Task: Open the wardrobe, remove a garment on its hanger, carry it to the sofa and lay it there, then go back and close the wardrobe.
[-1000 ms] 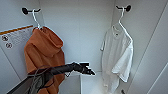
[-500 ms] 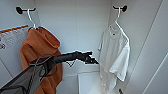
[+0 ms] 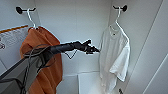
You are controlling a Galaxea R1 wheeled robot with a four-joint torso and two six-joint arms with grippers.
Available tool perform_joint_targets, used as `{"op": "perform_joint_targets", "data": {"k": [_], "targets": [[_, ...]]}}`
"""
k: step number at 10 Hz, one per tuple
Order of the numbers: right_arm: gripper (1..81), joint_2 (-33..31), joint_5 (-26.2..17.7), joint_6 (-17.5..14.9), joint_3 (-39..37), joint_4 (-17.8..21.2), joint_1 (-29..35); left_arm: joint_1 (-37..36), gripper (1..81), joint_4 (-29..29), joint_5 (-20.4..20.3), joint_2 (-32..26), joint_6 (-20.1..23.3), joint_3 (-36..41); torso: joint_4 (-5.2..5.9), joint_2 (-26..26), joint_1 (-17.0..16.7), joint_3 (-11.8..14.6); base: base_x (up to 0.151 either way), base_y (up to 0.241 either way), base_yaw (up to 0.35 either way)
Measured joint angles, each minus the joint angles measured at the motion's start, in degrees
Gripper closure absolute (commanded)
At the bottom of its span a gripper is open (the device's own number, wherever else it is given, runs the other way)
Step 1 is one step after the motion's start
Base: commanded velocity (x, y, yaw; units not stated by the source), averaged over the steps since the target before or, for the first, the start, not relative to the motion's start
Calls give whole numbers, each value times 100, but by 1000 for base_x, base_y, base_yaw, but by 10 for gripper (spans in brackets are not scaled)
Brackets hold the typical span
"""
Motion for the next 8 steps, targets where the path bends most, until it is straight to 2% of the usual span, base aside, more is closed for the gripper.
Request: {"op": "perform_joint_targets", "data": {"k": [3, 6, 8], "targets": [[10, 2, 16, 0, 0, 0, 0, -466, 10, -547, -394, 132, 0, 1, 0, 2, 0, 0, 0, 0, 0], [10, 20, 38, 0, -2, 0, -1, -681, 10, -1006, -621, 178, 0, -73, 0, 2, 0, 0, 0, 0, 0], [10, 28, 61, 0, -2, 1, 0, -872, 10, -1477, -973, 178, 0, -79, 0, 2, 0, -2, 0, 0, 0]]}}
